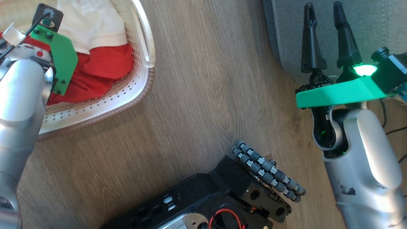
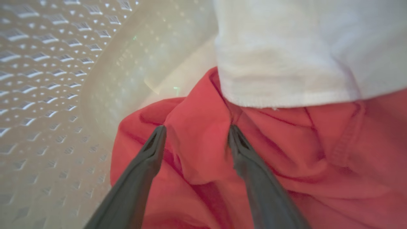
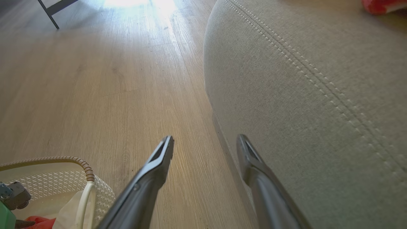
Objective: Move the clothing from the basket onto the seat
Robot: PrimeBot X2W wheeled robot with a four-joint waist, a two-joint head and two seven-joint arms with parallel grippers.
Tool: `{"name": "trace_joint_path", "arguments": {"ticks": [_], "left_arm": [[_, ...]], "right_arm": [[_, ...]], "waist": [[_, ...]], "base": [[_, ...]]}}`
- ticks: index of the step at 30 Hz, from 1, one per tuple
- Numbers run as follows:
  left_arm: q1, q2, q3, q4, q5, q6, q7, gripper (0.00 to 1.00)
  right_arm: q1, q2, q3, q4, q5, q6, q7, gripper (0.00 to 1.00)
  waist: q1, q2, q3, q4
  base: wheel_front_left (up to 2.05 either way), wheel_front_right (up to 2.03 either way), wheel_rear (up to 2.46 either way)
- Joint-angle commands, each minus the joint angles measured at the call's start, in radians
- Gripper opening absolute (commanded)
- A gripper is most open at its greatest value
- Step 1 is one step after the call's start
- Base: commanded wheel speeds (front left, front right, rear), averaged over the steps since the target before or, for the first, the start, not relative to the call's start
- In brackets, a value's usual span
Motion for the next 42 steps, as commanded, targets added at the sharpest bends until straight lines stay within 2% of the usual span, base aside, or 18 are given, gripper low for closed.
{"name": "trace_joint_path", "arguments": {"ticks": [1, 25, 27, 30, 36, 37, 42], "left_arm": [[-0.006, 0.027, 0.012, -0.016, 0.008, 0.003, -0.001, 1.0], [-0.054, -0.025, -0.036, 0.072, 0.0, -0.002, -0.064, 1.0], [-0.059, -0.033, -0.039, 0.081, -0.002, -0.003, -0.07, 0.92], [-0.065, -0.04, -0.044, 0.096, -0.004, -0.003, -0.08, 0.85], [-0.077, -0.048, -0.054, 0.126, -0.006, -0.004, -0.102, 0.5], [-0.077, -0.048, -0.054, 0.126, -0.006, -0.004, -0.102, 0.5], [-0.08, -0.052, -0.059, 0.149, -0.013, -0.005, -0.118, 0.31]], "right_arm": [[0.048, -0.001, 0.013, -0.027, 0.005, 0.007, -0.005, 1.0], [0.075, 0.0, 0.005, -0.039, 0.002, 0.007, -0.005, 1.0], [0.074, 0.0, 0.005, -0.039, 0.001, 0.007, -0.005, 1.0], [0.074, 0.0, 0.003, -0.041, 0.0, 0.007, -0.005, 1.0], [0.081, 0.0, 0.003, -0.047, -0.003, 0.007, -0.005, 1.0], [0.081, 0.0, 0.003, -0.047, -0.003, 0.007, -0.005, 1.0], [0.086, 0.0, 0.005, -0.052, -0.002, 0.007, -0.005, 1.0]], "waist": [[0.0, 0.0, 0.001, 0.001], [0.0, 0.0, 0.031, 0.025], [0.0, 0.0, 0.033, 0.027], [0.0, 0.0, 0.034, 0.029], [0.0, 0.0, 0.037, 0.033], [0.0, 0.0, 0.037, 0.033], [0.0, 0.0, 0.039, 0.038]], "base": [[0.0, 0.0, 0.0], [0.0, 0.0, 0.0], [0.0, 0.0, 0.0], [0.0, 0.0, 0.0], [0.0, 0.0, 0.0], [0.0, 0.0, 0.0], [0.0, 0.0, 0.0]]}}
